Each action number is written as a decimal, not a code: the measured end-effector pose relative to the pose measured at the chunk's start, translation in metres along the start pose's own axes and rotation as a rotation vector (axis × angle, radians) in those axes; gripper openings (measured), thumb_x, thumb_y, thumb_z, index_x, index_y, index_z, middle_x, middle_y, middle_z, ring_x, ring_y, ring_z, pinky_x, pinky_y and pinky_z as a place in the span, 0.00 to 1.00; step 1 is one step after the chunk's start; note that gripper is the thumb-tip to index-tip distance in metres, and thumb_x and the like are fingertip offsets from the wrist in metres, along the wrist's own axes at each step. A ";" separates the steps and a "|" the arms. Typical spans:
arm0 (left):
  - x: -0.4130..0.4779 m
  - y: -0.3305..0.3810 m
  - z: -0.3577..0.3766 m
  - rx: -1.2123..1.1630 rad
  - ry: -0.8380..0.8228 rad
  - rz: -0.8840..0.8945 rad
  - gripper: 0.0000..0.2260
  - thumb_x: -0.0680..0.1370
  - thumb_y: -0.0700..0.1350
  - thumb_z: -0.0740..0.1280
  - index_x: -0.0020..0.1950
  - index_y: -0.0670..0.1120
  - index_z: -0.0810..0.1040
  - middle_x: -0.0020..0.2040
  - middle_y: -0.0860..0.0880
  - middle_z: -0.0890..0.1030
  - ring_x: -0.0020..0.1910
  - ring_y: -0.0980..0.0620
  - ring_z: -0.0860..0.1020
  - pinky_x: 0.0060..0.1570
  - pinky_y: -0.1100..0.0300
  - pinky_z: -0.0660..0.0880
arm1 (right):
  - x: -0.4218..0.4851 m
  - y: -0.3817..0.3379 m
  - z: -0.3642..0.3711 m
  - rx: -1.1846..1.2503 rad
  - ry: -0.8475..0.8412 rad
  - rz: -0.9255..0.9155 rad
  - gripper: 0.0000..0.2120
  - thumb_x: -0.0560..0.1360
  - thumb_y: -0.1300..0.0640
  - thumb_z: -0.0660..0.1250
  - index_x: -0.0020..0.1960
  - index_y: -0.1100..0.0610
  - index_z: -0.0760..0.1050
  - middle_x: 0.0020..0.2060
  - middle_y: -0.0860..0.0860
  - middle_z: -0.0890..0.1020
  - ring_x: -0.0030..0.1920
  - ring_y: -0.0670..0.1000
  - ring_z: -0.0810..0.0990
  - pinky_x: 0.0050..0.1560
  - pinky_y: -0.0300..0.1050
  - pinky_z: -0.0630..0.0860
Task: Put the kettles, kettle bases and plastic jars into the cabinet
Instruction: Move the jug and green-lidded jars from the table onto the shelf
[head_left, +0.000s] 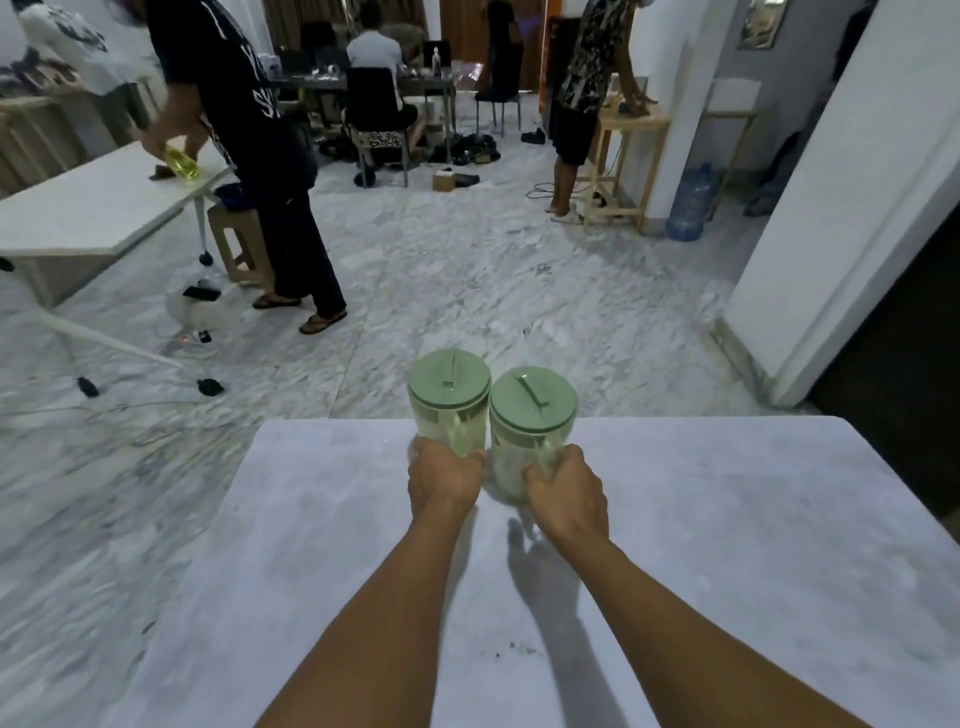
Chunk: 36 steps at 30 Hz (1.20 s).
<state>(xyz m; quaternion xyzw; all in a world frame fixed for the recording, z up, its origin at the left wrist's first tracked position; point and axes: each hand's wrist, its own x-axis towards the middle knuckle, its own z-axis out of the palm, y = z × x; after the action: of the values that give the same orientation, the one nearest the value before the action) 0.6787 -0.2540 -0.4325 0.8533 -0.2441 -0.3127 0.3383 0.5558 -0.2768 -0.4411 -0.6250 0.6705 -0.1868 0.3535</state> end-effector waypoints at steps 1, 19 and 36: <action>0.004 0.000 0.002 0.006 -0.003 0.014 0.21 0.75 0.49 0.70 0.64 0.40 0.72 0.59 0.41 0.79 0.58 0.38 0.78 0.53 0.52 0.74 | 0.002 0.000 0.001 0.010 -0.003 0.009 0.17 0.77 0.50 0.63 0.62 0.59 0.71 0.59 0.58 0.79 0.60 0.61 0.77 0.55 0.49 0.73; -0.093 0.077 -0.099 -0.269 -0.202 0.438 0.28 0.77 0.62 0.53 0.56 0.40 0.78 0.53 0.40 0.81 0.53 0.38 0.78 0.49 0.51 0.73 | -0.126 -0.061 -0.101 0.582 0.462 0.153 0.09 0.71 0.55 0.63 0.44 0.60 0.78 0.37 0.57 0.85 0.39 0.56 0.82 0.41 0.48 0.76; -0.444 0.146 -0.062 -0.552 -1.009 0.788 0.16 0.75 0.50 0.57 0.32 0.46 0.76 0.31 0.47 0.76 0.33 0.48 0.72 0.38 0.54 0.68 | -0.395 0.026 -0.332 0.887 1.389 0.096 0.19 0.80 0.48 0.57 0.35 0.57 0.74 0.25 0.52 0.75 0.28 0.53 0.73 0.39 0.49 0.72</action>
<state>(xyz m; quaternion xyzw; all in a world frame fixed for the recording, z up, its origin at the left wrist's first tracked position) 0.3873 -0.0439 -0.1264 0.3343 -0.5746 -0.5754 0.4763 0.2905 0.0469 -0.1387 -0.1404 0.6262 -0.7627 0.0801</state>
